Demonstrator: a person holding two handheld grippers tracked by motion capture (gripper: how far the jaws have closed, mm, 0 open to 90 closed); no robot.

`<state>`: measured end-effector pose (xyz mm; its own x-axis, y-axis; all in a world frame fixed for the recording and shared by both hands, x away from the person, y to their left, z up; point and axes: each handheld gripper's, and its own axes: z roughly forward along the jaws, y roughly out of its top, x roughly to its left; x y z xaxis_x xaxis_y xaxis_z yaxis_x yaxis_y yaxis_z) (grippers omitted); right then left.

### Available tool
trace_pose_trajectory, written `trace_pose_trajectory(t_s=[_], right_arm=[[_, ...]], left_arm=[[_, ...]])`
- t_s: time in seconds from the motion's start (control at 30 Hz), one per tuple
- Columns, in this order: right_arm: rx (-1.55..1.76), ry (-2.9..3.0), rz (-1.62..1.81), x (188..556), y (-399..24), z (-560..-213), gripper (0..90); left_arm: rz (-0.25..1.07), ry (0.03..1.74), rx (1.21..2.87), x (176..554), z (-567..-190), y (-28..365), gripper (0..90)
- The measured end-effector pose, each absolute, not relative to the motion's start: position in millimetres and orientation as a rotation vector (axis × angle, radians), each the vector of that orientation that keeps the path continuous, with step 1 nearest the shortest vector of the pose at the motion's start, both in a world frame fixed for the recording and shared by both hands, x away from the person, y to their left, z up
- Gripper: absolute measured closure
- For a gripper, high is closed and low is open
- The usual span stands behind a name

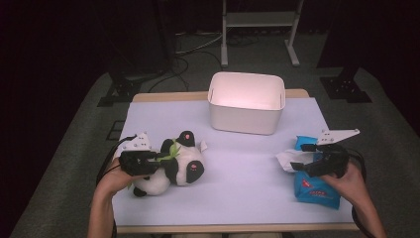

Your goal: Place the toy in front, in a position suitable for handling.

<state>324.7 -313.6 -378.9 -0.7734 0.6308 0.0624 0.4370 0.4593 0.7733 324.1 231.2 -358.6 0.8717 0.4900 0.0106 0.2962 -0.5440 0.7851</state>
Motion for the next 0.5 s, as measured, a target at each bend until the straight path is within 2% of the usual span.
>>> trace_pose_trajectory(t_s=[0.5], right_arm=[[0.918,2.481,1.209,325.2,-313.8,-379.0,17.7]], left_arm=[[0.284,0.525,2.180,326.3,-342.8,215.6,73.5]])
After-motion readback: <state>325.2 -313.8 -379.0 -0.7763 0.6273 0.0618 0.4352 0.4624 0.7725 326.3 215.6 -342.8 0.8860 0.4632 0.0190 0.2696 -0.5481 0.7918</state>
